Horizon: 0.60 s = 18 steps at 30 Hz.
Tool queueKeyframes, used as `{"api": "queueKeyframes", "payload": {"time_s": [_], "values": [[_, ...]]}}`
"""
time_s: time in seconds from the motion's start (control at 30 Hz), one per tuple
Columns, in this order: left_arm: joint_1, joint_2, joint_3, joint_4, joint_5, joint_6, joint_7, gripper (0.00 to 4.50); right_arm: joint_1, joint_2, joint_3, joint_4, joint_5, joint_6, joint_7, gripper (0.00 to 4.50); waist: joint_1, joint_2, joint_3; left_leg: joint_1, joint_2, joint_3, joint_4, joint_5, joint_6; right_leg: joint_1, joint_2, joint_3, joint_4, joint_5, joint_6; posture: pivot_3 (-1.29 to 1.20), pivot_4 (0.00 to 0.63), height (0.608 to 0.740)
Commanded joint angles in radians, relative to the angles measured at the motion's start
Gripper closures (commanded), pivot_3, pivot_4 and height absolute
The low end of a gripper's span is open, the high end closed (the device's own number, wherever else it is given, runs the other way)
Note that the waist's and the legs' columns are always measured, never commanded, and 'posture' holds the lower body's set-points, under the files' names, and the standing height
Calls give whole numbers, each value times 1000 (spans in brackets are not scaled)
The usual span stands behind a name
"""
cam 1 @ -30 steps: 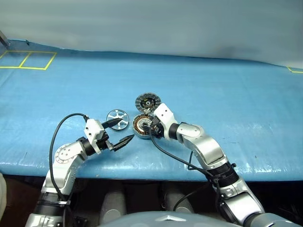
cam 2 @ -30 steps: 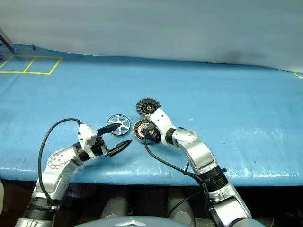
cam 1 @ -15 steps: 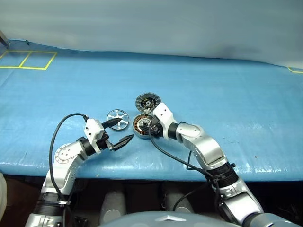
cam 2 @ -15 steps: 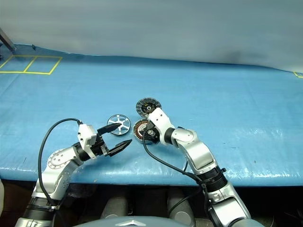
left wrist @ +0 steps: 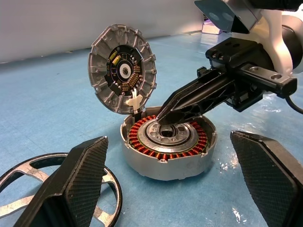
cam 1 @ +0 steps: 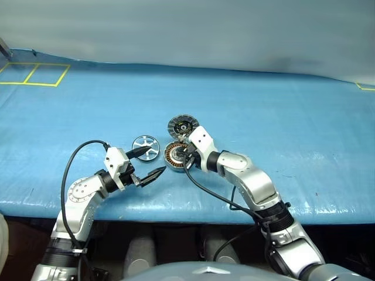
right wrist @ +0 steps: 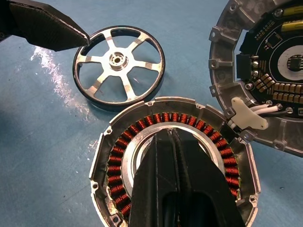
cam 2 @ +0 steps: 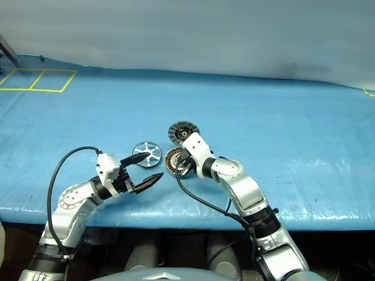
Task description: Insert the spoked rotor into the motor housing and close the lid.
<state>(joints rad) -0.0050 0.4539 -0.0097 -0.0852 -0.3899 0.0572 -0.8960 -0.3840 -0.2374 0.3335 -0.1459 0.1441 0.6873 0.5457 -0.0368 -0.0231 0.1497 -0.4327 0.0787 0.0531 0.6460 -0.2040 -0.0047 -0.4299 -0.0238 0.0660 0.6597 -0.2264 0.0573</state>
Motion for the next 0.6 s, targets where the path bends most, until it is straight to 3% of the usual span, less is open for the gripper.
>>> {"api": "queueKeyframes", "payload": {"time_s": [0.03, 0.6], "values": [[3, 2, 2, -19, 9, -20, -1, 0, -16, 5, -19, -3, -1, -13, -7, 4476, 0, 0, 0, 0, 0, 0, 0, 0, 0, 0, 0, 0, 0, 0, 0, 0, 150, 740], [7, -3, -4, -22, 23, -20, -5, 0, -27, 13, -33, 33, -12, -22, -26, 4476, 0, 0, 0, 0, 0, 0, 0, 0, 0, 0, 0, 0, 0, 0, 0, 0, 150, 740]]}}
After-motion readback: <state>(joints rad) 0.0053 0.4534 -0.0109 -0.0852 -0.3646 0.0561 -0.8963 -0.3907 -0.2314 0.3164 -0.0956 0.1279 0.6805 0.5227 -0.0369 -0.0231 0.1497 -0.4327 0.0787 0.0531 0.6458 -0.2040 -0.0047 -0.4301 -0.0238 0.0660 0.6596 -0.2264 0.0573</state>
